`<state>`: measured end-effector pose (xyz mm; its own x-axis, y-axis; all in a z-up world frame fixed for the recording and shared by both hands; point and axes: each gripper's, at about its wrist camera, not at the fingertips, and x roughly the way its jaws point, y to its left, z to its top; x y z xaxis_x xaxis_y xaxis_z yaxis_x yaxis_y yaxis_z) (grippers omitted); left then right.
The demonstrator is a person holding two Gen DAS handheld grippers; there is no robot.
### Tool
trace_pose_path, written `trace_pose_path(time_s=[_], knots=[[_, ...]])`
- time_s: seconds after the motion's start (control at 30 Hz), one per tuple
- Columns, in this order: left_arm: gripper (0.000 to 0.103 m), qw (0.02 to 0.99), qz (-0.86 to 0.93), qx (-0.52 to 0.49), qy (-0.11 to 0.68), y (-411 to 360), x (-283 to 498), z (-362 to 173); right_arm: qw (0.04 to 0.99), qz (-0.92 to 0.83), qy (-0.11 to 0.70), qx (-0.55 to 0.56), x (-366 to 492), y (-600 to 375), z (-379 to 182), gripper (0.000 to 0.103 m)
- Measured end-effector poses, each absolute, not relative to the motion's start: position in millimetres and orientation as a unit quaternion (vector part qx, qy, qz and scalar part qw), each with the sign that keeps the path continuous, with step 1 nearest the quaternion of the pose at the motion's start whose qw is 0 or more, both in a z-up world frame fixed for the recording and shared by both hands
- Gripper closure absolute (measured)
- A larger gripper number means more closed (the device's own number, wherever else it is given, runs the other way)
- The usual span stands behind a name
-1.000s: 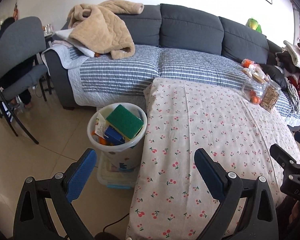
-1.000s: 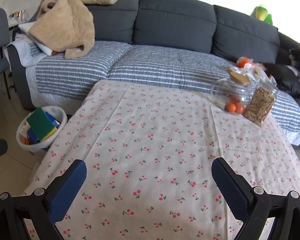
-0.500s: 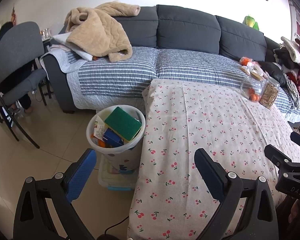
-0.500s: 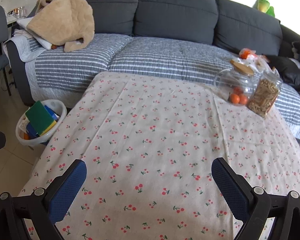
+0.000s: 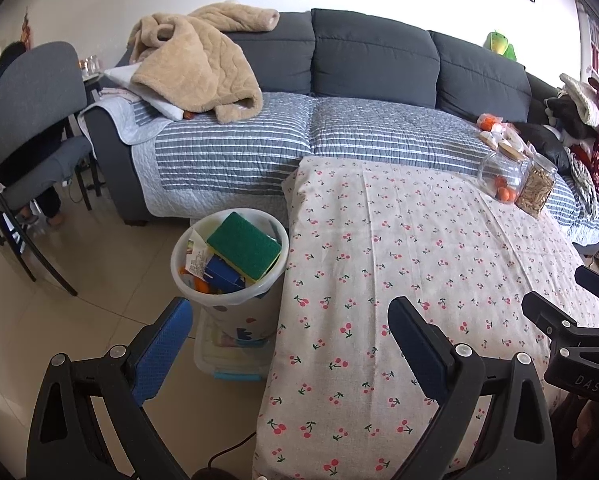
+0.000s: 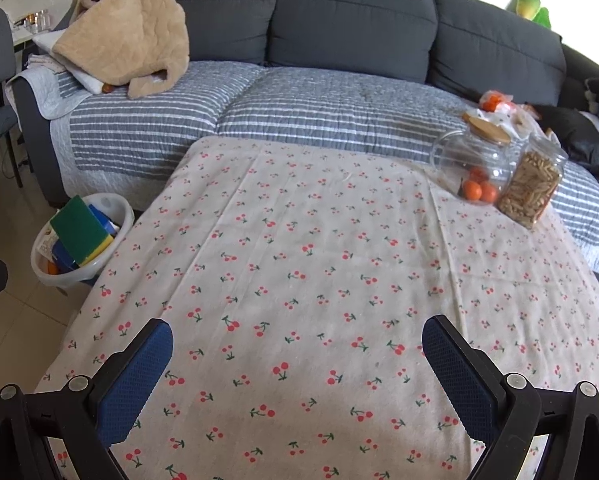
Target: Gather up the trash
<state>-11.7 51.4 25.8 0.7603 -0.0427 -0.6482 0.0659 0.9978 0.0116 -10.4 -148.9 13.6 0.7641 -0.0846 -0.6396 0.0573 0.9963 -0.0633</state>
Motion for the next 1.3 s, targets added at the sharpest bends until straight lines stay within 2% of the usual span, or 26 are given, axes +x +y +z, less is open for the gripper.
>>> trace_pose_path(time_s=[1.3], knots=[[0.004, 0.938, -0.033, 0.004, 0.346, 51.1, -14.4, 26.1, 0.936, -0.039, 0.350, -0.013, -9.4, -146.8, 9.1, 0.001]])
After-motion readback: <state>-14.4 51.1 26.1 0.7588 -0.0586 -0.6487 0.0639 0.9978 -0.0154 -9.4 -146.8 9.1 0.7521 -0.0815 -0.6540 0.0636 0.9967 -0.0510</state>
